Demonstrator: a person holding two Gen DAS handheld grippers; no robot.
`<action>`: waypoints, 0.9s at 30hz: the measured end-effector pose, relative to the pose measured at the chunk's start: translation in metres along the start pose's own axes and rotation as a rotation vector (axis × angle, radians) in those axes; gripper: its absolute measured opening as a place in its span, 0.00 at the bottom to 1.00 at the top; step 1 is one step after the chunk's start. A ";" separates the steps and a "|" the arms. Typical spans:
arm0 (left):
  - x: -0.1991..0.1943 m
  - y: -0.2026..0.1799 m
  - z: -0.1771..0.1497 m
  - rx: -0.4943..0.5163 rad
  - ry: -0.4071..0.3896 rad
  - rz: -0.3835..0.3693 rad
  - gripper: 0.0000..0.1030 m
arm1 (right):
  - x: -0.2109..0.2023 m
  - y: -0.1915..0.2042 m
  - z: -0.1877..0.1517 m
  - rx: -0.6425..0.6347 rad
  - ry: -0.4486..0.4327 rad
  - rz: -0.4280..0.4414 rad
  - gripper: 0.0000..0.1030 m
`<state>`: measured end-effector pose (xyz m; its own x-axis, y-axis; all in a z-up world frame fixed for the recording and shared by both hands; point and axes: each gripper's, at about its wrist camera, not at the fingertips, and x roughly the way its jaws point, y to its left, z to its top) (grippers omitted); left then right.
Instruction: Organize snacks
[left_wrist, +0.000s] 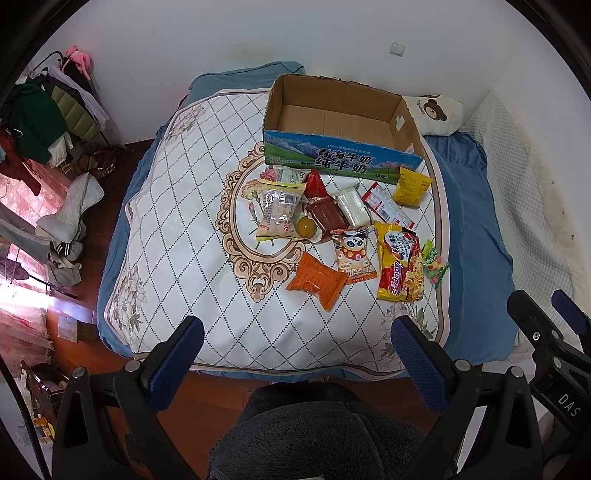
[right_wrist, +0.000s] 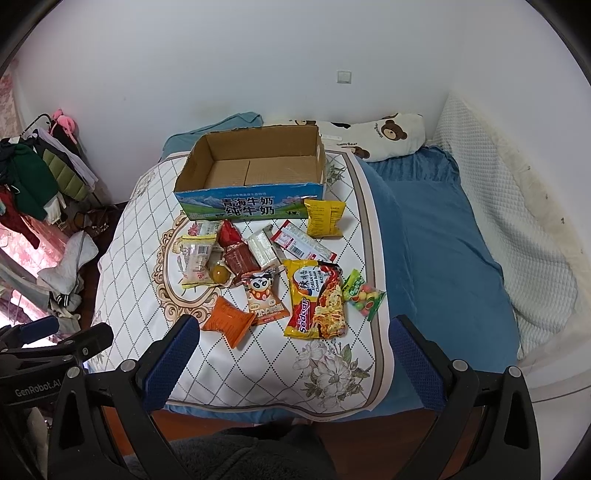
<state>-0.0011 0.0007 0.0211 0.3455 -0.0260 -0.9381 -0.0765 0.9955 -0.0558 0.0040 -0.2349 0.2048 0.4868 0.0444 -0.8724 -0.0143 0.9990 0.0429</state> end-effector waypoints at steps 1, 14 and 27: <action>0.000 0.000 0.000 0.001 0.000 0.000 1.00 | 0.001 -0.001 0.000 0.001 0.001 0.001 1.00; 0.000 0.000 0.000 0.005 -0.002 -0.003 1.00 | 0.001 -0.001 0.000 0.001 0.002 0.001 1.00; 0.089 0.010 0.016 -0.056 0.146 -0.012 1.00 | 0.068 -0.020 0.005 0.075 0.097 0.017 1.00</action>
<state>0.0435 0.0102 -0.0575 0.2074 -0.0548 -0.9767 -0.1269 0.9885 -0.0824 0.0420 -0.2519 0.1467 0.4003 0.0651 -0.9141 0.0459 0.9948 0.0910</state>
